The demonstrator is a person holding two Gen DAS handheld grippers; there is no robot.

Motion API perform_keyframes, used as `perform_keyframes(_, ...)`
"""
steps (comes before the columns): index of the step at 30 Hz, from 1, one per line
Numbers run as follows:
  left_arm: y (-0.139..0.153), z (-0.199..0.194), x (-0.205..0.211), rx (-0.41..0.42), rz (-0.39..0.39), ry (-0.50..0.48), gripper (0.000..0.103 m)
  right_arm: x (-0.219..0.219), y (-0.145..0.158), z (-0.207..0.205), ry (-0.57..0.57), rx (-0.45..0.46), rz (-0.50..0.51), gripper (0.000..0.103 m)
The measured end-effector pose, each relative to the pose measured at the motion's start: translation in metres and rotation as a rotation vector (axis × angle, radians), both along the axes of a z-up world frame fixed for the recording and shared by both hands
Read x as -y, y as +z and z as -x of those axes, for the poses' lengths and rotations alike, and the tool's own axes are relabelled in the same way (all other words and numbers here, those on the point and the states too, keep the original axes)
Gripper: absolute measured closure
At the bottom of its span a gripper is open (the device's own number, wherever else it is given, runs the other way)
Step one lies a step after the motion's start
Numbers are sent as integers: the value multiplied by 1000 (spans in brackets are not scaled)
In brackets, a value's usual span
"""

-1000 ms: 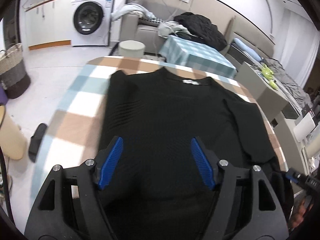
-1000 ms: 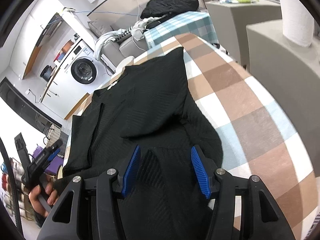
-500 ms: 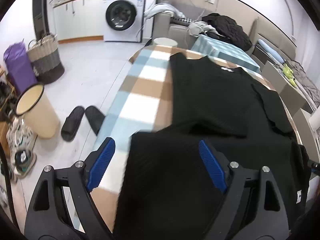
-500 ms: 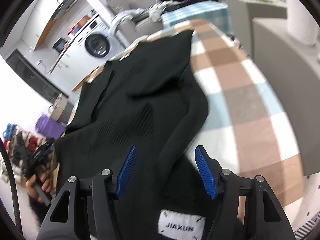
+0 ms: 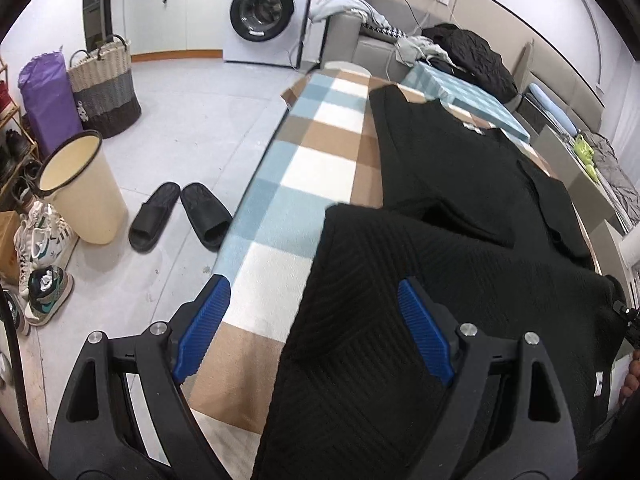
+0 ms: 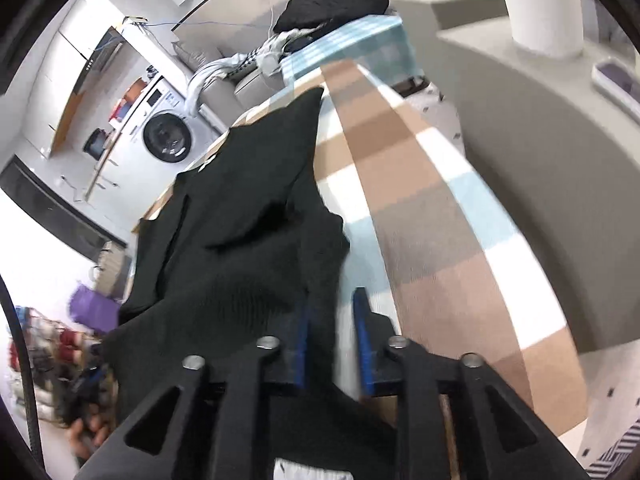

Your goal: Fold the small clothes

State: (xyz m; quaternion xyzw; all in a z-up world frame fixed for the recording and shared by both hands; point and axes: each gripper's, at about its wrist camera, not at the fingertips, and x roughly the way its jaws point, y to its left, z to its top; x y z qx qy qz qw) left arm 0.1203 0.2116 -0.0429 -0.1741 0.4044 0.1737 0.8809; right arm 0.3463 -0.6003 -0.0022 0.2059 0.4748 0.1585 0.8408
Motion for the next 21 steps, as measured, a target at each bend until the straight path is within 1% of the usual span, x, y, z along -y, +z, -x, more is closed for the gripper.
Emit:
perform_keyframes(2, -5, -3, 3, -14, 6, -19, 19, 3, 0, 8, 24, 21, -2, 60)
perform_keyframes(5, -13, -13, 7, -32, 19, -40, 19, 0, -6, 14, 97, 9, -3, 59)
perform_keyframes(8, -18, -20, 11, -48, 27, -56, 19, -13, -9, 18, 148, 22, 63, 59)
perform_keyframes(9, -20, -21, 13, -46, 29, -64, 20, -17, -10, 19, 160, 31, 75, 59)
perform_keyframes(11, -22, -23, 14, -50, 28, -69, 26, -21, -10, 22, 182, 42, 90, 59)
perform_keyframes(12, -22, -23, 14, -55, 28, -68, 31, -22, -11, 22, 189, 41, 95, 56)
perform_keyframes(13, -23, -23, 13, -60, 33, -68, 33, -23, -11, 21, 198, 43, 98, 53)
perform_keyframes(14, -25, -23, 13, -67, 40, -65, 33, -23, -11, 22, 209, 40, 104, 45)
perform_keyframes(15, -25, -22, 12, -69, 44, -63, 33, -22, -11, 25, 216, 39, 107, 43)
perform_keyframes(18, -26, -20, 10, -73, 44, -62, 33, -22, -8, 31, 248, 44, 131, 42)
perform_keyframes(20, -26, -22, 11, -70, 44, -64, 33, -27, -9, 33, 280, 46, 174, 42)
perform_keyframes(21, -26, -22, 10, -68, 45, -65, 35, -29, -10, 34, 286, 48, 195, 42)
